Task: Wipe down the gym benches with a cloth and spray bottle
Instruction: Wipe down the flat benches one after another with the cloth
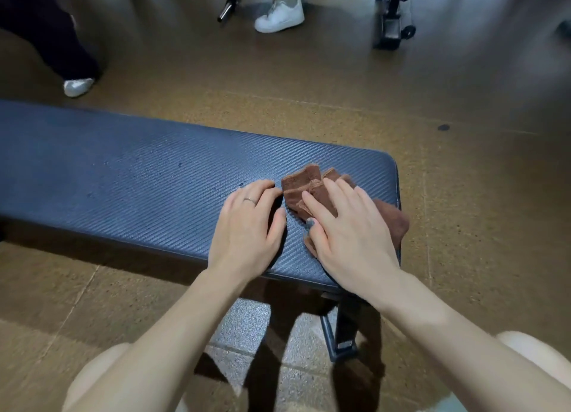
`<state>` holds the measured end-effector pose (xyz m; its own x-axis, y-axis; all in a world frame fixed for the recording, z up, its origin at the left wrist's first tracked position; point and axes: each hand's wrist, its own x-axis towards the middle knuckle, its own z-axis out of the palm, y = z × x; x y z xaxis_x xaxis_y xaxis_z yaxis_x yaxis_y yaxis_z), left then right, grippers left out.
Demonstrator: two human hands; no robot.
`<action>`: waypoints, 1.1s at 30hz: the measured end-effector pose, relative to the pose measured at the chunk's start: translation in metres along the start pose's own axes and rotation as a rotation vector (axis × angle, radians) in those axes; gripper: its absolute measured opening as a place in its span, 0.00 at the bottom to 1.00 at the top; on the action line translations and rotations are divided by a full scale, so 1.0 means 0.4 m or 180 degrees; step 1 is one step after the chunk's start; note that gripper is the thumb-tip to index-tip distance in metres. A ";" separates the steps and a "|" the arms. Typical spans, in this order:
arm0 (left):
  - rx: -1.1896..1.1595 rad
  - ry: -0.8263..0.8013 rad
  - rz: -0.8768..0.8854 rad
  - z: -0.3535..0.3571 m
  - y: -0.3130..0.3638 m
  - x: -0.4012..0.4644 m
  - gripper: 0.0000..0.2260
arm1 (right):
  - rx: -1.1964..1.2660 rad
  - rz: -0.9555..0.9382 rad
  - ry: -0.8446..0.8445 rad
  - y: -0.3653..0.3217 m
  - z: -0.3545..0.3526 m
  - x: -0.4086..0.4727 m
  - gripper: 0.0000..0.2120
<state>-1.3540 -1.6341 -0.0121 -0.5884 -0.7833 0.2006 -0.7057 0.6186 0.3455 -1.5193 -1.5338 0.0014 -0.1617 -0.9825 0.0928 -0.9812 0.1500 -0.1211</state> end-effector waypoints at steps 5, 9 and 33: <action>-0.0031 0.0067 -0.0017 0.007 -0.001 -0.002 0.15 | -0.0053 -0.0142 -0.0106 0.012 -0.003 0.005 0.26; -0.0060 0.0081 -0.0065 0.007 -0.001 -0.003 0.15 | -0.0109 -0.0196 -0.0208 0.068 0.004 0.143 0.28; -0.0116 0.0154 -0.0198 0.007 0.000 -0.005 0.15 | 0.0212 0.1005 0.0188 0.163 0.012 0.170 0.26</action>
<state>-1.3540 -1.6324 -0.0150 -0.5234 -0.8228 0.2216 -0.7250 0.5667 0.3915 -1.5939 -1.5912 -0.0049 -0.4645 -0.8802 0.0973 -0.8730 0.4367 -0.2171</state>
